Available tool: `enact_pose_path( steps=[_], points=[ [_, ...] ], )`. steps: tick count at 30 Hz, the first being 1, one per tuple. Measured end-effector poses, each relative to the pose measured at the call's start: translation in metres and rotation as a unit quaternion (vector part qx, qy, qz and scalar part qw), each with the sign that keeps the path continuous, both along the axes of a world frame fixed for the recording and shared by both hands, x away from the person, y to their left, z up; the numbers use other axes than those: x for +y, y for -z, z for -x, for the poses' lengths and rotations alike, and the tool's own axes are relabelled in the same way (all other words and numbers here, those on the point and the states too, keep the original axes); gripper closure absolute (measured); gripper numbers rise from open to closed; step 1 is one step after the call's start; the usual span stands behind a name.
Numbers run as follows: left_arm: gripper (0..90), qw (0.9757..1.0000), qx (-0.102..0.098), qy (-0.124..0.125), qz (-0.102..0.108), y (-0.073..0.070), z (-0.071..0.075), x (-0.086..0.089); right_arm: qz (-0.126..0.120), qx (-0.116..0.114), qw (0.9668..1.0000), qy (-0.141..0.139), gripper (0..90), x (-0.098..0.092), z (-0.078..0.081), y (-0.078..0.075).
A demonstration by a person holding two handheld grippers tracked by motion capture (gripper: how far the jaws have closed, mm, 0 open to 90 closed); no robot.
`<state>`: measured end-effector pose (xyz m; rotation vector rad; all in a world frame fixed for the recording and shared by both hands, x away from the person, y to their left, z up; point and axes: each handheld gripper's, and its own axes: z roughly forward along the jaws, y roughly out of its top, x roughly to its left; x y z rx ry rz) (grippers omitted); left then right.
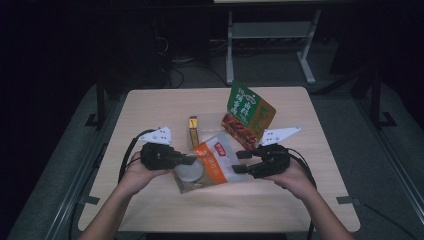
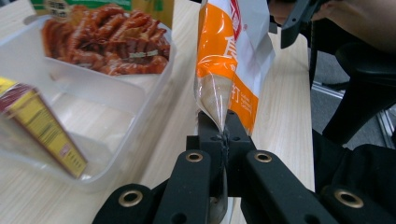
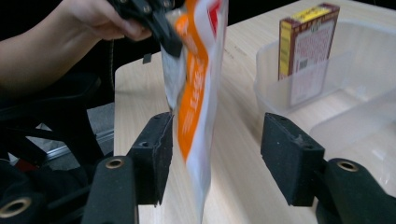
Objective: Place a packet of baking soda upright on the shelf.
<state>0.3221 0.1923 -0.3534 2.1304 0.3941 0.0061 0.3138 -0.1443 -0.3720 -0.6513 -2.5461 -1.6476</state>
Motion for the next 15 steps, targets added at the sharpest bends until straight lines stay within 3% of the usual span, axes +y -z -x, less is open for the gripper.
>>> enact_pose_path(
  steps=[6,11,12,13,15],
  points=[
    [89.5,0.9999,0.001,0.014,0.005,0.001,0.0,-0.013,0.013,-0.001,0.9999,0.002,60.7,0.009,-0.003,-0.003],
    [89.5,0.9998,0.002,0.021,0.008,0.003,-0.001,-0.019,0.024,-0.003,0.9997,0.003,81.0,0.01,-0.005,-0.002],
    [89.5,0.9998,0.002,0.021,0.008,0.003,-0.001,-0.019,0.024,-0.003,0.9997,0.003,81.0,0.01,-0.005,-0.002],
    [89.4,0.9997,0.005,0.024,0.008,0.005,-0.002,-0.02,0.023,-0.006,0.9997,-0.001,88.5,0.009,-0.004,-0.001],
    [89.4,0.9997,0.004,0.024,0.009,0.006,-0.003,-0.02,0.029,-0.011,0.9995,-0.005,89.5,0.009,-0.003,-0.002]
  ],
)
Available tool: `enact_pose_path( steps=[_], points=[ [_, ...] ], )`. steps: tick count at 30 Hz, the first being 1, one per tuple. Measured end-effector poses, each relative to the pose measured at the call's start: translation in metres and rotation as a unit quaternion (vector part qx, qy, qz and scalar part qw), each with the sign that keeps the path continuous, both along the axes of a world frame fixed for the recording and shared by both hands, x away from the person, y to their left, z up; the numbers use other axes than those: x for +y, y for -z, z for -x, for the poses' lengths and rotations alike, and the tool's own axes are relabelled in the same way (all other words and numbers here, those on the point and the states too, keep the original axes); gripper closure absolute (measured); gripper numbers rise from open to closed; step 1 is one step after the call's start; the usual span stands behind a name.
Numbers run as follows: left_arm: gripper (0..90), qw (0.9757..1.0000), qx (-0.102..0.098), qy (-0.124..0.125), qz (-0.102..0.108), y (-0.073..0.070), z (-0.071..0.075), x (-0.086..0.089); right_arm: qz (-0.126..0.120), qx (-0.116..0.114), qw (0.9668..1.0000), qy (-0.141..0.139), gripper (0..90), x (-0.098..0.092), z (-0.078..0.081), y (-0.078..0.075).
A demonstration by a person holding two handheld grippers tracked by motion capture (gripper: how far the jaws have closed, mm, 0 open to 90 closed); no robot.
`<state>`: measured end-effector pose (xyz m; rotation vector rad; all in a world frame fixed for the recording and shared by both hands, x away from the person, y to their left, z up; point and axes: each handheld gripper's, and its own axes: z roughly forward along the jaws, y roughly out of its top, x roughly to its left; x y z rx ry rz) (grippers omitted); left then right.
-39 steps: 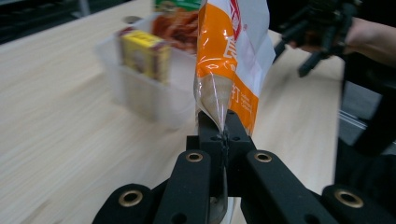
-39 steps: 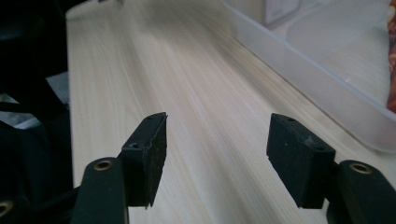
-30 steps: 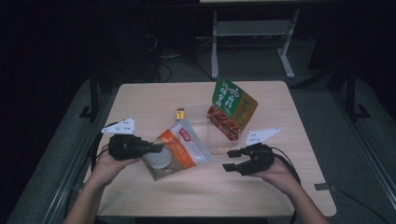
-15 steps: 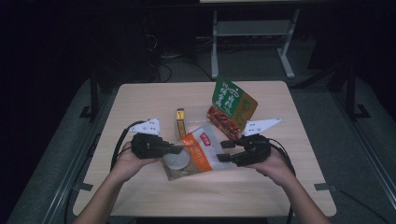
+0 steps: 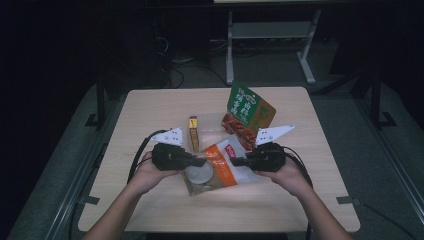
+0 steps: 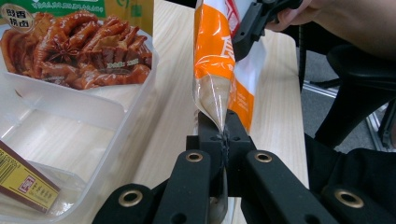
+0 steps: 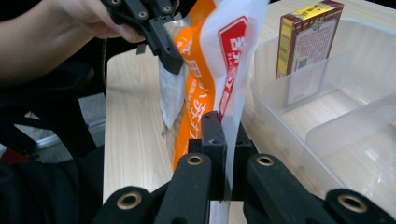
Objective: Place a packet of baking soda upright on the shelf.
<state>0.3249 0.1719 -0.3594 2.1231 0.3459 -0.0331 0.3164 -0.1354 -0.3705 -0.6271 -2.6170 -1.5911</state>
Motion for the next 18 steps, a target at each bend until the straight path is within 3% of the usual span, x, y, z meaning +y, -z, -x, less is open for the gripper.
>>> enact_pose_path(
  steps=[5,10,15,18],
  points=[
    [88.8,1.0,-0.003,0.006,-0.005,0.002,-0.001,-0.001,0.004,-0.007,0.9998,-0.016,90.0,-0.002,-0.001,-0.002],
    [85.8,0.9999,-0.013,0.001,-0.01,0.001,0.0,-0.002,-0.009,-0.014,0.9994,-0.03,90.0,-0.003,0.001,-0.01],
    [76.4,0.9998,-0.014,-0.008,-0.013,0.003,0.0,-0.002,-0.003,-0.025,0.9993,-0.029,90.0,-0.004,0.003,-0.017],
    [62.4,0.9995,-0.02,-0.02,-0.01,0.002,0.001,0.0,-0.01,-0.031,0.9991,-0.027,90.0,-0.007,0.004,-0.02]
  ],
)
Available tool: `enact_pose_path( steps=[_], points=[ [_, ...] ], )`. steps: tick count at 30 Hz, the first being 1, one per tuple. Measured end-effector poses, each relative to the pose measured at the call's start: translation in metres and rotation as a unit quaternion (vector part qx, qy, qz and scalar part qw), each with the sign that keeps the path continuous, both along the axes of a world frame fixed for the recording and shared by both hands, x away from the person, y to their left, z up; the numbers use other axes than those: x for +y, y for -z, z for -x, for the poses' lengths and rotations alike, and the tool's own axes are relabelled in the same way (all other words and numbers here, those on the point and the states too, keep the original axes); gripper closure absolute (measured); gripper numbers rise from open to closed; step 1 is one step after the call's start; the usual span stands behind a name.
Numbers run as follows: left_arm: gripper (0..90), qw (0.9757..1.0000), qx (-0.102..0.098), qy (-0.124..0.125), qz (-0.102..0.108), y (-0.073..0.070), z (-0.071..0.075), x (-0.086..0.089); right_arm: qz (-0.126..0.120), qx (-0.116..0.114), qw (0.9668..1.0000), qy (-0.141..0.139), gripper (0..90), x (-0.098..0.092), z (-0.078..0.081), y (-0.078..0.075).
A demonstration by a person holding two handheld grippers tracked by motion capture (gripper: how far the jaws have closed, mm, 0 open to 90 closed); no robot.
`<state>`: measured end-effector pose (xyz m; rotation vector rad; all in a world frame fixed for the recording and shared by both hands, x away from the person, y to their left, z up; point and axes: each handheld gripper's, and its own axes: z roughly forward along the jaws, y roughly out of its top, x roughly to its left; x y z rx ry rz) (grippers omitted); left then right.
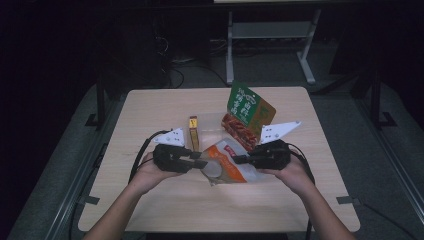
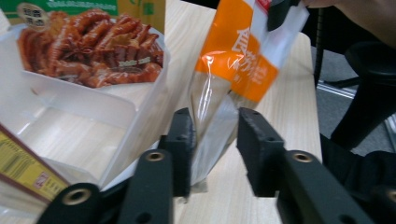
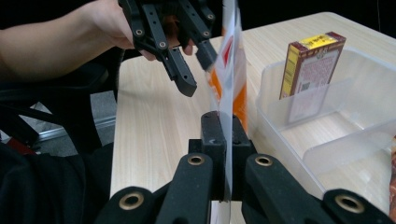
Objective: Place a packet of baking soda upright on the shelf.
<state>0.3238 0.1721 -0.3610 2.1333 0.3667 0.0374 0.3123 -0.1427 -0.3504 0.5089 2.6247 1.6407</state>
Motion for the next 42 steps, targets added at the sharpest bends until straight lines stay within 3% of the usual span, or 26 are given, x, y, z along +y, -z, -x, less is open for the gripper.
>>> enact_pose_path(
  steps=[5,10,17,18,21,27,32,42],
  points=[
    [45.1,0.9995,-0.021,-0.025,-0.003,-0.004,0.006,0.008,-0.001,-0.01,1.0,-0.002,90.0,-0.001,0.003,-0.005],
    [39.6,0.9984,-0.027,-0.05,0.0,-0.002,0.016,0.024,-0.001,-0.019,0.9998,0.001,90.0,-0.003,0.005,-0.011],
    [35.7,0.9974,-0.004,-0.07,-0.018,0.026,0.028,0.047,-0.008,-0.032,0.9994,0.001,90.0,-0.007,0.003,-0.026],
    [35.3,0.9969,0.008,-0.075,-0.02,0.035,0.029,0.051,-0.003,-0.038,0.9993,0.002,90.0,-0.006,0.002,-0.033],
    [35.3,0.9964,0.014,-0.08,-0.023,0.042,0.029,0.054,0.004,-0.045,0.999,0.003,90.0,-0.004,-0.002,-0.041],
    [33.9,0.9967,0.017,-0.073,-0.029,0.05,0.025,0.051,0.017,-0.065,0.9976,0.016,90.0,0.005,-0.017,-0.06],
    [25.9,0.9969,0.02,-0.066,-0.039,0.056,0.025,0.047,0.038,-0.079,0.9958,0.024,90.0,0.015,-0.036,-0.076],
    [22.7,0.9964,0.024,-0.061,-0.054,0.064,0.025,0.041,0.074,-0.089,0.9923,0.043,90.0,0.037,-0.073,-0.085]
  ],
)
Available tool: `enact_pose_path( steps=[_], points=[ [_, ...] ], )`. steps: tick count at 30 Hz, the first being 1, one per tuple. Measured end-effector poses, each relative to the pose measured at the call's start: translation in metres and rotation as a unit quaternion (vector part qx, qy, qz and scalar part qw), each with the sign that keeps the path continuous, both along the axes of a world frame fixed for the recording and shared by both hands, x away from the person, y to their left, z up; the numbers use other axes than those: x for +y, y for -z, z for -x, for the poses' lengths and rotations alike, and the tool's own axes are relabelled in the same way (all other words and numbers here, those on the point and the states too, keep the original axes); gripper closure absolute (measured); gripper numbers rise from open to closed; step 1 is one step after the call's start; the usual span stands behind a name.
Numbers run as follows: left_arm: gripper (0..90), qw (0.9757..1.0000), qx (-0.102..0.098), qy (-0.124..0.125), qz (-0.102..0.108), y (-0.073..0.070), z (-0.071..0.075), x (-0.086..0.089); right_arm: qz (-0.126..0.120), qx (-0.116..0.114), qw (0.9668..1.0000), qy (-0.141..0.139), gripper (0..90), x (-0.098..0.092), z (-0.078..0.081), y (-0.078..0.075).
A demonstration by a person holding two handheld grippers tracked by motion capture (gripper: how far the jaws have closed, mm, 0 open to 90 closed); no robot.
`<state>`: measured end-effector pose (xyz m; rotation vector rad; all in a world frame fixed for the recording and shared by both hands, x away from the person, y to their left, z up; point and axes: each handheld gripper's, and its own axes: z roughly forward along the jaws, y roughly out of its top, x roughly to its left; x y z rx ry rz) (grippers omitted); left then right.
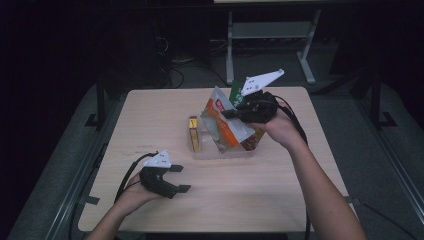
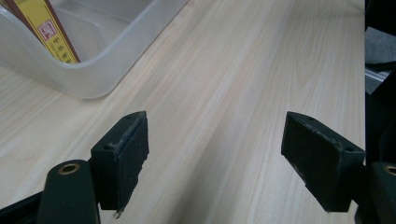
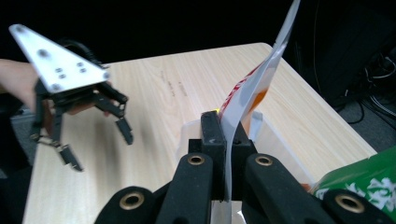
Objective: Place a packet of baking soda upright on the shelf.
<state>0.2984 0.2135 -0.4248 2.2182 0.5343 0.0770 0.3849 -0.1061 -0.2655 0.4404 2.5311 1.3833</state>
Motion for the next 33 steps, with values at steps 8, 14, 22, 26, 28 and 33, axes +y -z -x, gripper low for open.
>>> enact_pose_path(
  steps=[8,14,22,26,28,33],
  points=[
    [22.2,1.0,0.001,0.005,-0.005,0.001,0.0,0.0,0.026,0.018,0.9992,0.023,90.0,0.014,-0.022,0.012],
    [21.6,0.9999,0.004,0.007,-0.008,0.002,0.001,-0.001,0.043,0.036,0.9976,0.041,90.0,0.021,-0.03,0.025],
    [21.3,0.9999,0.008,0.011,-0.009,0.002,0.002,-0.001,0.053,0.039,0.9964,0.053,90.0,0.026,-0.04,0.037],
    [21.2,0.9998,0.007,0.014,-0.009,0.002,0.002,-0.002,0.052,0.045,0.9958,0.061,90.0,0.027,-0.042,0.04],
    [21.2,0.9998,0.008,0.015,-0.01,0.002,0.002,-0.002,0.053,0.047,0.9955,0.063,89.9,0.027,-0.044,0.041],
    [20.9,0.9998,0.008,0.016,-0.011,0.002,0.003,-0.003,0.064,0.049,0.9945,0.067,89.4,0.029,-0.046,0.043]
  ],
)
